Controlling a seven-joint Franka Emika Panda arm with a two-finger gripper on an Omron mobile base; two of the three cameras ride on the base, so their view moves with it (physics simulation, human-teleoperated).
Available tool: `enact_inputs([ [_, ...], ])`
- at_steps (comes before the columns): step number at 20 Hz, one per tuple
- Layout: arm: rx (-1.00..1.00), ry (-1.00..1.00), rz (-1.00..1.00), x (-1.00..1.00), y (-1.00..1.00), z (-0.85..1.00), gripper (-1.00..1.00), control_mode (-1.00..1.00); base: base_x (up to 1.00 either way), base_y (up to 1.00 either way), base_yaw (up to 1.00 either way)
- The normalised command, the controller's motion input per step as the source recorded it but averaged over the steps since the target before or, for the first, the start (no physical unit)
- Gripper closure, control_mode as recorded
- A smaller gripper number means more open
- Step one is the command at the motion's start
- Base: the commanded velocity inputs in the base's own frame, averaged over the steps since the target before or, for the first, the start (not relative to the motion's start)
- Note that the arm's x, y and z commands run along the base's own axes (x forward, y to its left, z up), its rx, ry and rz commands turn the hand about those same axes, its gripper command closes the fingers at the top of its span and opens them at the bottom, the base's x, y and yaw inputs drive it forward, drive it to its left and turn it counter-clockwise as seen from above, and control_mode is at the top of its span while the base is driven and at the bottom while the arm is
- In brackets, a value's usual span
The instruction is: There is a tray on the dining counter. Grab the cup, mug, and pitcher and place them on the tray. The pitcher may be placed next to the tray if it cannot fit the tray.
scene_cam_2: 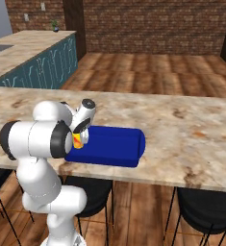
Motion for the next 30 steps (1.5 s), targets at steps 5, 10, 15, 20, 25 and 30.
enact_inputs([
  [5, 0.0, 0.0, 0.0, 0.0, 0.0, 0.0, -1.0, -1.0, 0.0, 0.0, 0.0],
  [10, 0.0, 0.06, 0.0, 0.01, 0.0, 0.04, -1.0, -1.0, 0.0, 0.0, 0.0],
  [15, 0.0, 0.04, 0.0, 0.0, -0.07, 0.36, -1.0, -1.0, 0.0, 0.0, 0.0],
  [20, -0.03, 0.01, 0.02, -0.14, -0.1, 0.57, -1.0, -1.0, 0.0, 0.0, 0.0],
  [25, -0.11, 0.0, 0.07, -0.61, -0.16, 0.48, -1.0, -1.0, 0.0, 0.0, 0.0],
  [30, -0.04, 0.07, -0.05, -0.57, -0.18, 0.53, -1.0, -1.0, 0.0, 0.0, 0.0],
])
